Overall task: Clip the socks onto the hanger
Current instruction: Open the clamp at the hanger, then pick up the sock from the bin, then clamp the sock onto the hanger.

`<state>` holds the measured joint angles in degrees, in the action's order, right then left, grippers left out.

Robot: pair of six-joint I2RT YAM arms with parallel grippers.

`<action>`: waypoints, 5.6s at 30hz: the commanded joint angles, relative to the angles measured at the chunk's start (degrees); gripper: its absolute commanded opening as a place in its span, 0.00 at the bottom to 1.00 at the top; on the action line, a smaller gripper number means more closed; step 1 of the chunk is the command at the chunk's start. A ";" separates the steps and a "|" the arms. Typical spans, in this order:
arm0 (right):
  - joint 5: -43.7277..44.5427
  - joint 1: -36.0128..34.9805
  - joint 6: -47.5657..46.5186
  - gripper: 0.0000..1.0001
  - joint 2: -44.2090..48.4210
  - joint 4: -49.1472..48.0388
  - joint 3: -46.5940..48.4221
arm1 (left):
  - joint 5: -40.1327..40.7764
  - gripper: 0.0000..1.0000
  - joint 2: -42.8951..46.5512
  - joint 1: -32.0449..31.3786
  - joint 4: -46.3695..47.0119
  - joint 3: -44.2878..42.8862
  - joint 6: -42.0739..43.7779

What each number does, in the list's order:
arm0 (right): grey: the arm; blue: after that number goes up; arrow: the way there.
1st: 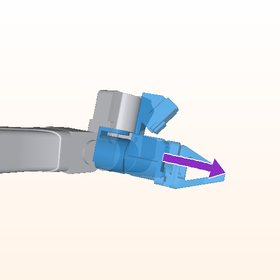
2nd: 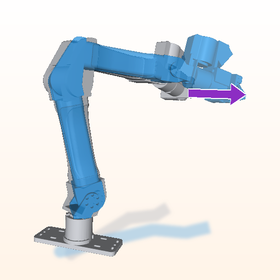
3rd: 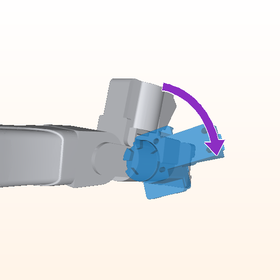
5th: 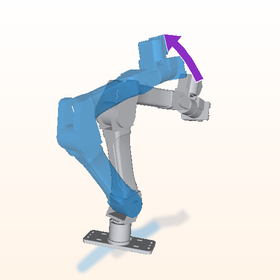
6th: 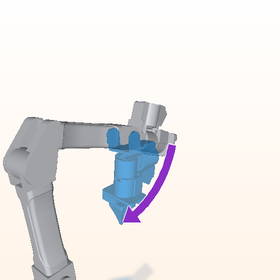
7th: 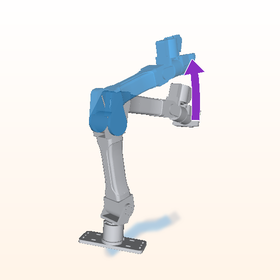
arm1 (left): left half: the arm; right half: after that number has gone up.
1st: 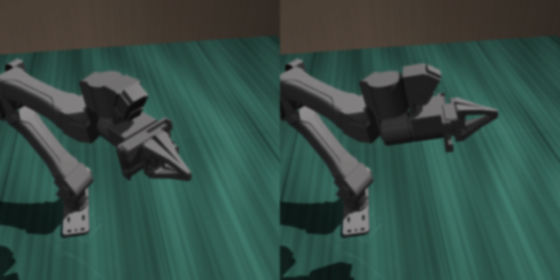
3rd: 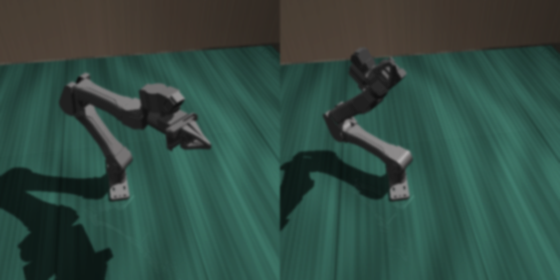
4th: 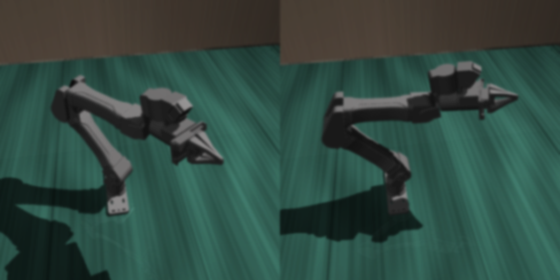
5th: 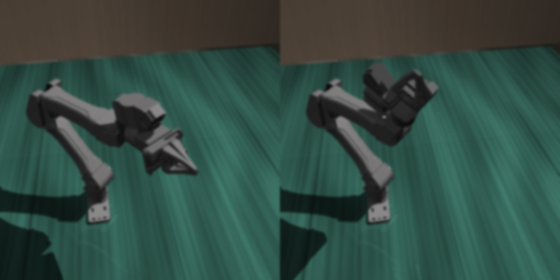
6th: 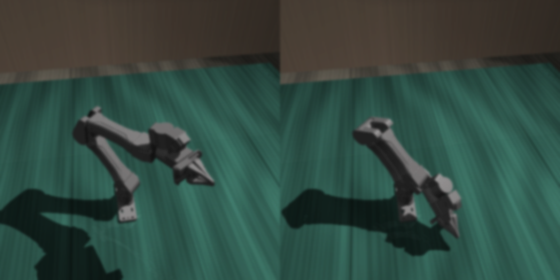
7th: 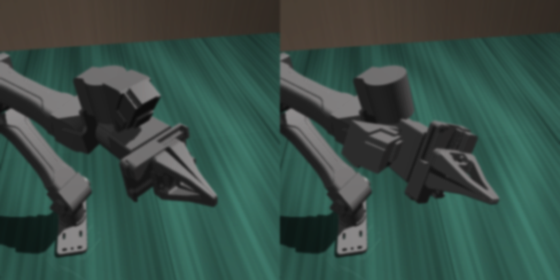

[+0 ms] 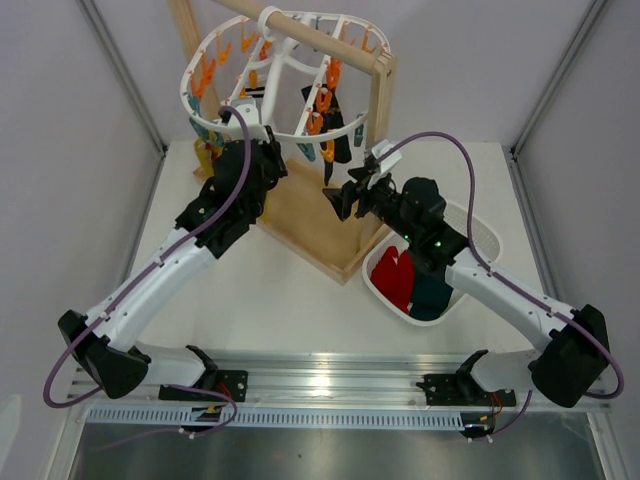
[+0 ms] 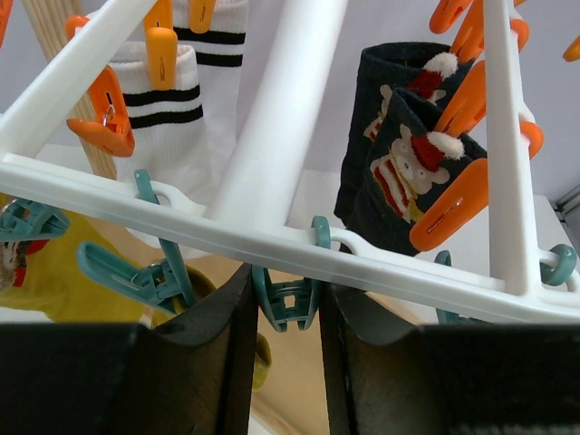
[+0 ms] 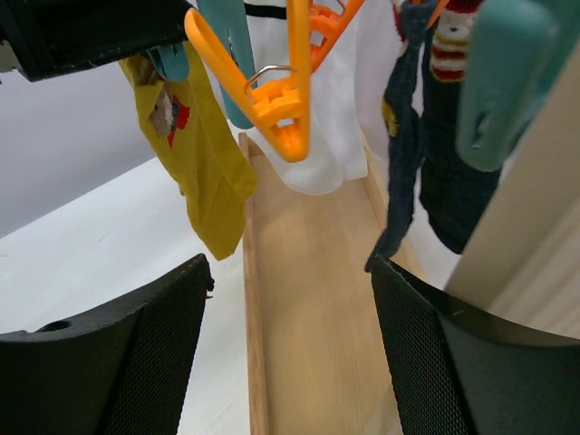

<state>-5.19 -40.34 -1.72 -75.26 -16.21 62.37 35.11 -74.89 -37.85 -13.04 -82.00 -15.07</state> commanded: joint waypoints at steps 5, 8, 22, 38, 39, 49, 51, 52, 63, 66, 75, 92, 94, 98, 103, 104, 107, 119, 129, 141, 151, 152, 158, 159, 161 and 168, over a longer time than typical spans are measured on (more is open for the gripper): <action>0.53 0.43 4.00 0.77 7.58 5.48 0.30 | -1.27 0.13 0.19 1.11 -0.14 -3.26 -0.57; 1.76 0.35 5.23 0.78 10.74 9.51 -0.40 | -1.54 0.11 0.01 1.19 -0.23 -3.34 -0.49; 21.20 22.47 26.85 0.70 20.69 38.17 -12.52 | -2.42 0.13 0.10 1.28 -0.23 -3.96 -0.13; -4.39 43.50 31.69 0.45 -3.47 20.17 -20.44 | -4.09 0.14 0.45 1.37 -1.29 -4.05 -1.01; -3.95 43.50 31.86 0.45 -4.27 18.77 -20.36 | -4.17 0.14 0.45 1.37 -1.29 -3.96 -1.10; -0.17 43.68 31.51 0.48 -12.18 18.23 -18.86 | -4.79 0.14 0.36 1.46 -1.20 -3.96 -1.28; -1.65 43.59 31.07 0.48 -13.41 17.62 -18.95 | -4.88 0.14 0.36 1.46 -1.20 -3.87 -1.28; -2.45 43.59 31.07 0.48 -13.77 17.53 -18.95 | -4.79 0.14 0.36 1.46 -1.20 -3.87 -1.28; -10.98 37.45 28.00 0.38 -10.43 15.85 -16.76 | -4.35 0.14 0.89 1.63 -1.46 -3.61 -1.10; -10.81 35.95 26.94 0.36 -8.94 16.21 -15.70 | -4.35 0.14 0.89 1.63 -1.64 -3.61 -1.19; -3.25 35.85 25.71 0.35 -12.88 18.41 -15.70 | -4.88 0.14 1.24 1.63 -1.82 -3.61 -1.63; -14.12 39.72 24.13 0.32 -21.06 13.40 -15.08 | -4.61 0.14 1.42 1.63 -1.82 -3.43 -1.37; -16.24 39.72 23.69 0.25 -20.80 12.69 -15.17 | -4.62 0.14 1.42 1.72 -1.82 -3.43 -1.37; -19.68 39.55 22.20 0.08 -17.91 12.77 -15.35 | -4.79 0.14 1.59 1.72 -1.99 -3.43 -1.45; -16.79 38.23 19.12 0.00 -6.67 16.02 -15.44 | -4.70 0.14 1.85 1.72 -2.08 -3.52 -1.36; -15.74 36.75 18.34 0.00 -4.30 16.03 -15.52 | -4.70 0.14 1.86 1.72 -2.08 -3.43 -1.37; -9.07 32.01 15.26 0.00 5.10 19.37 -15.26 | -4.62 0.14 2.03 1.72 -2.52 -3.78 -1.45; -0.71 10.12 2.79 0.00 23.76 14.10 -10.52 | -6.20 0.13 1.86 1.72 -5.68 -5.63 -3.91; 22.40 -14.67 -15.23 0.00 11.12 -7.30 -6.29 | -8.30 0.13 0.89 1.72 -9.20 -8.09 -6.72; 32.96 -21.45 -26.05 0.00 -6.90 -40.36 -4.62 | -9.01 0.11 0.98 1.72 -11.22 -9.06 -10.15; 37.88 -21.63 -25.09 0.00 -16.05 -53.05 -1.38 | -9.18 0.11 0.98 1.72 -11.31 -8.71 -11.91; 38.23 -21.63 -25.09 0.00 -16.49 -53.75 -1.11 | -9.10 0.11 0.98 1.72 -11.40 -8.71 -12.00; 38.24 -21.71 -22.99 0.00 -18.34 -56.04 0.03 | -9.01 0.10 1.15 1.72 -11.31 -8.36 -13.23; 38.15 -21.80 -22.81 0.00 -18.43 -56.13 0.12 | -9.01 0.10 1.07 1.72 -11.31 -8.27 -13.40; 38.15 -21.98 -22.63 0.00 -19.04 -56.30 0.73 | -8.66 0.11 0.98 1.72 -11.22 -8.27 -13.76; 37.80 -22.50 -22.81 0.00 -20.18 -56.30 1.35 | -7.43 0.11 1.33 1.72 -10.69 -8.01 -15.07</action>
<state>31.73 -62.19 -25.39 -94.78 -68.20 61.41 26.83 -74.35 -36.45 -24.60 -88.53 -28.47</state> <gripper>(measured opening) 0.012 0.316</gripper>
